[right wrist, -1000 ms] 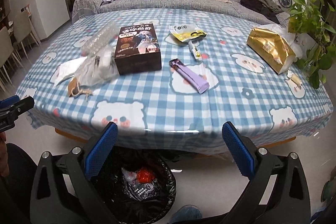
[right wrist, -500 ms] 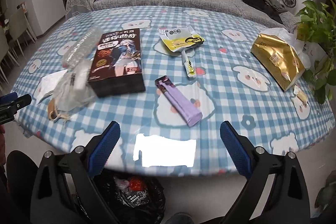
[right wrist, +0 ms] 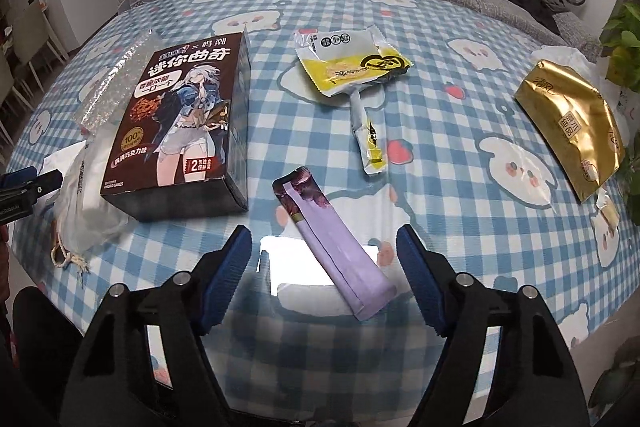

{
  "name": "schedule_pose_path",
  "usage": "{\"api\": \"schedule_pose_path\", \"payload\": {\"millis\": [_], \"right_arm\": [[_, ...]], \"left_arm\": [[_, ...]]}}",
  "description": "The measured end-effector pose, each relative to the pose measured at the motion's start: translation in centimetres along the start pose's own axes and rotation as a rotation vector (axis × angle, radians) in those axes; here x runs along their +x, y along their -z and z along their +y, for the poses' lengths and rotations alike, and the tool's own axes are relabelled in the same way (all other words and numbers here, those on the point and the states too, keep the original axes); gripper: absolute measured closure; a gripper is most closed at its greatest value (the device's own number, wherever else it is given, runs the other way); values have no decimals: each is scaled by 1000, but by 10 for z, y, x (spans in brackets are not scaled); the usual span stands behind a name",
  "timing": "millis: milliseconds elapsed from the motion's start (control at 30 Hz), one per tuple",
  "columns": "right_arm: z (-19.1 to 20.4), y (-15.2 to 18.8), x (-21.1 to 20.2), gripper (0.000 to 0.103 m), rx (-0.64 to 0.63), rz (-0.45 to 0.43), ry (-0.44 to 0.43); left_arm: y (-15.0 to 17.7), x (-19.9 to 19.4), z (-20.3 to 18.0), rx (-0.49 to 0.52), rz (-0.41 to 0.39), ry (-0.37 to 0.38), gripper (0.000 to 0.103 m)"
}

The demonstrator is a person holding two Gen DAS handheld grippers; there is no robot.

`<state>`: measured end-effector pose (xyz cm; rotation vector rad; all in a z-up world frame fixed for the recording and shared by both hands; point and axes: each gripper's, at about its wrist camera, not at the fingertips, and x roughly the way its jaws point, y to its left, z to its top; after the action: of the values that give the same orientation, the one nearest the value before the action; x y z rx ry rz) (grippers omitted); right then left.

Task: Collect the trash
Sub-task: 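Grasp the white tissue with the left gripper while the right grasps the purple wrapper, then lift the tissue and purple wrapper and carry both over the black bin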

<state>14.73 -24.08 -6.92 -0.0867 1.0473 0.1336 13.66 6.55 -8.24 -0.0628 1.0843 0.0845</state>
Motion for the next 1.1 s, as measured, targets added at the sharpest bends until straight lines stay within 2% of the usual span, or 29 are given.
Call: {"api": "schedule_pose_path", "payload": {"millis": [100, 167, 200, 267, 333, 367, 433, 533, 1100], "right_arm": [[-1, 1, 8, 44, 9, 18, -6], [-2, 2, 11, 51, 16, 28, -9], [-3, 2, 14, 58, 22, 39, -10], [-3, 2, 16, 64, 28, 38, -6], [-2, 2, 15, 73, 32, 42, -20], [-1, 2, 15, 74, 30, 45, -18], [0, 1, 15, 78, 29, 46, -14], [1, 0, 15, 81, 35, 46, -9], [4, -1, -7, 82, 80, -6, 10]], "left_arm": [[-1, 1, -4, 11, -2, -17, 24], [-2, 1, -5, 3, -5, -23, 32], [-3, 0, -7, 3, -4, -24, 38], [-4, -1, -10, 3, 1, -24, 47], [-3, -2, -15, 11, -2, -20, 62], [-3, -3, -17, 13, -4, -15, 66], [-3, -3, -20, 15, -8, -5, 83], [-2, -3, -21, 1, -8, 11, 93], [4, -32, -16, -14, -57, 27, 96]]}}
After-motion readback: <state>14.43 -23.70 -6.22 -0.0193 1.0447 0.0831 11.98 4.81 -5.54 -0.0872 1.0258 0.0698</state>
